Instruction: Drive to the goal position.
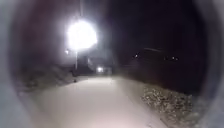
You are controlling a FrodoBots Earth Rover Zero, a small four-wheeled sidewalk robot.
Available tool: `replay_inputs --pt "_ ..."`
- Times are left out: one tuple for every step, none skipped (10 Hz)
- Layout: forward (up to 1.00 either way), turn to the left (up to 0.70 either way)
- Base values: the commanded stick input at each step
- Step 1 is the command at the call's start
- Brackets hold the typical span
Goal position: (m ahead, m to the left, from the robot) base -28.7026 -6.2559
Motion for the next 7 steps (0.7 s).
replay_inputs --pt "0.00 0.00" --pt "0.00 0.00" --pt "0.00 0.00" --pt "0.00 0.00" --pt "0.00 0.00" --pt "0.00 0.00" --pt "0.00 0.00"
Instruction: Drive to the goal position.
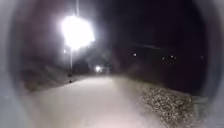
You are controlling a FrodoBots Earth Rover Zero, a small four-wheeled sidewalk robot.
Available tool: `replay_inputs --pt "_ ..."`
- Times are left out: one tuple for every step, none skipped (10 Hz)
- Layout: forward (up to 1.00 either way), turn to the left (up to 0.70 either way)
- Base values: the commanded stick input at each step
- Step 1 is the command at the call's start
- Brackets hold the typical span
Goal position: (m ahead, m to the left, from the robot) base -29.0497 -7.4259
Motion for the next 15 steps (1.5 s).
replay_inputs --pt "0.00 0.09" --pt "0.00 0.29" --pt "0.00 0.94" --pt "0.00 1.00" --pt "0.00 1.00" --pt "0.00 1.00" --pt "0.00 1.00" --pt "0.00 1.00" --pt "0.00 1.00" --pt "0.00 1.00" --pt "0.00 1.00" --pt "0.00 1.00" --pt "0.00 1.00" --pt "0.00 1.00" --pt "0.00 1.00"
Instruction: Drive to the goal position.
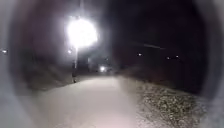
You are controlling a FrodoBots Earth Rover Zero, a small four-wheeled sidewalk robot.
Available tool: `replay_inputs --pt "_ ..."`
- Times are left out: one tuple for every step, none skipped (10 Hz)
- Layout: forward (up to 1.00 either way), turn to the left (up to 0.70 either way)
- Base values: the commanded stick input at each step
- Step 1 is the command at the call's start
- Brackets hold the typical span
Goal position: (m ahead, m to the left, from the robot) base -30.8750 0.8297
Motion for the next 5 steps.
replay_inputs --pt "0.00 1.00" --pt "0.00 1.00" --pt "0.00 1.00" --pt "0.00 1.00" --pt "0.00 1.00"
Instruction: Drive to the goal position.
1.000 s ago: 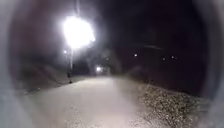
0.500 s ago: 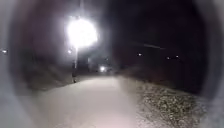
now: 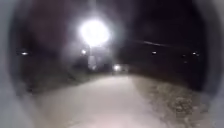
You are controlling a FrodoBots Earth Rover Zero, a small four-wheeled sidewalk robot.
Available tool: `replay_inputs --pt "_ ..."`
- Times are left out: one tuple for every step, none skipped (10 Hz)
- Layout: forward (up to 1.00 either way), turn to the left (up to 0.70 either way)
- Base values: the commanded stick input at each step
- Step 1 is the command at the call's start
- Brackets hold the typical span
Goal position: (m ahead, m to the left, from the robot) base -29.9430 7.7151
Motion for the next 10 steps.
replay_inputs --pt "0.00 1.00" --pt "0.00 1.00" --pt "0.00 1.00" --pt "0.00 1.00" --pt "0.00 1.00" --pt "0.00 1.00" --pt "0.00 1.00" --pt "0.00 1.00" --pt "0.00 1.00" --pt "0.00 1.00"
